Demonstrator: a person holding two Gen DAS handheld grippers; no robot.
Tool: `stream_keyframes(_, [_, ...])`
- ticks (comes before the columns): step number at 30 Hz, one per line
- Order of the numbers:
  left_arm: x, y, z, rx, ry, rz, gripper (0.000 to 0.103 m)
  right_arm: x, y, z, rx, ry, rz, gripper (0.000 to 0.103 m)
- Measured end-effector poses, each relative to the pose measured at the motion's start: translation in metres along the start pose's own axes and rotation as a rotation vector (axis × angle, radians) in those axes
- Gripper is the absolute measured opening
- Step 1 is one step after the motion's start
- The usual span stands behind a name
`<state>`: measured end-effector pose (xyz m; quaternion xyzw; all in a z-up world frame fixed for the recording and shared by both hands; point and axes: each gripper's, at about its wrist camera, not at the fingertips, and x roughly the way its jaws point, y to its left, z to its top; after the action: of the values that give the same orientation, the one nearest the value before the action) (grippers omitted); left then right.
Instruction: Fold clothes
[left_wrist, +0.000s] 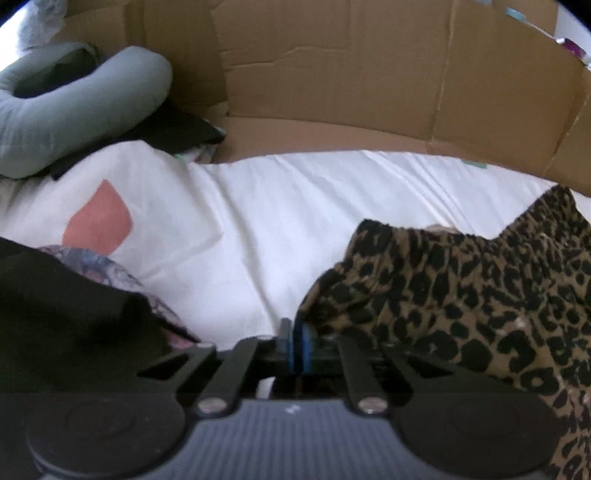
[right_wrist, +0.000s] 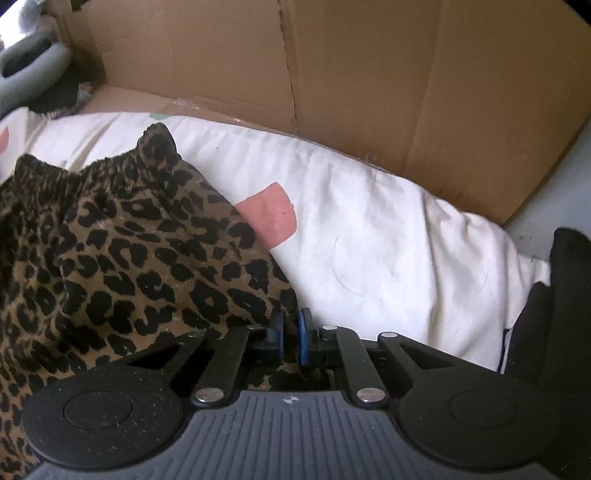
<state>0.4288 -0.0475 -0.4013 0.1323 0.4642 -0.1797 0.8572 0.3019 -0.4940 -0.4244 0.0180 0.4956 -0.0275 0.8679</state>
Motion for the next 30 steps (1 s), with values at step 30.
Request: stream_keyframes(30, [-0.02,-0.026,-0.048,-0.071,-0.016,-0.011,0.012,-0.006,0.052,0.001,0.025,-0.073,0.112,0.026])
